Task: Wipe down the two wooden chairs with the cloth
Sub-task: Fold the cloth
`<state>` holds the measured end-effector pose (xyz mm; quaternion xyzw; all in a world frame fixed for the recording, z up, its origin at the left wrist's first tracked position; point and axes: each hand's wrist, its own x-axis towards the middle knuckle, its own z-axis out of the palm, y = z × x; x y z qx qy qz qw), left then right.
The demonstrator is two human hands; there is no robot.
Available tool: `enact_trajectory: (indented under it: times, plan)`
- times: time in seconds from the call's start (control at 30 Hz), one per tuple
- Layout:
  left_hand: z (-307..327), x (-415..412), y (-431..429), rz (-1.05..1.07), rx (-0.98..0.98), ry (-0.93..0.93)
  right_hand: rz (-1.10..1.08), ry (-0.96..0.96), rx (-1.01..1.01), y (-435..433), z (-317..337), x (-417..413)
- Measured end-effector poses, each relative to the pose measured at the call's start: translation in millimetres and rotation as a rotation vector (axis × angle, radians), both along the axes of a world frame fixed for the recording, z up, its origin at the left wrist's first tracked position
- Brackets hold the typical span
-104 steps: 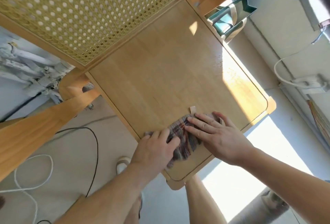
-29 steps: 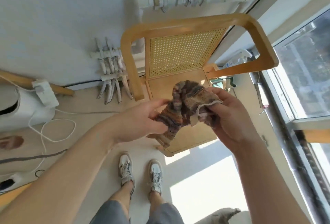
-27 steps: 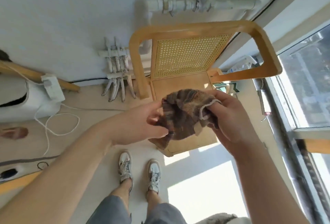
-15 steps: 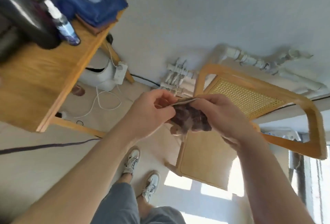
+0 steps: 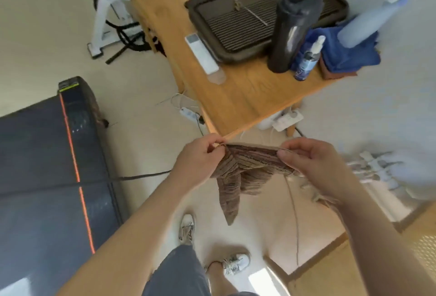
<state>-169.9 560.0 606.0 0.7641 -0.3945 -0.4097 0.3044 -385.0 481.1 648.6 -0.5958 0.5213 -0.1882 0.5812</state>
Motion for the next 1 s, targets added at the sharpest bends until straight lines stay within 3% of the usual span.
enact_trajectory:
  times: [0.07, 0.2, 0.37, 0.67, 0.8, 0.9, 1.0]
  plan:
    - [-3, 41, 15, 0.079, 0.055, -0.134, 0.094, -0.003, -0.026, 3, -6, 40]
    - [0, 107, 38, 0.51, -0.004, 0.175, 0.186, -0.001, -0.07, 14, -14, 131]
    - [4, 170, 45, 0.718, -0.179, 0.314, 0.099, -0.089, 0.029, 24, -31, 239]
    - [-19, 273, -2, 0.602, -0.156, 0.405, 0.01, -0.282, 0.414, 9, -51, 393]
    - [-25, 316, -17, 0.549, -0.101, 0.49, 0.198, -0.277, 0.337, -7, -63, 424]
    - [-30, 338, -29, 0.481, -0.048, 0.57, 0.261, -0.168, 0.216, -24, -79, 441]
    - [-40, 358, -48, 0.411, -0.019, 0.507, 0.271, -0.08, 0.052, -44, -97, 462]
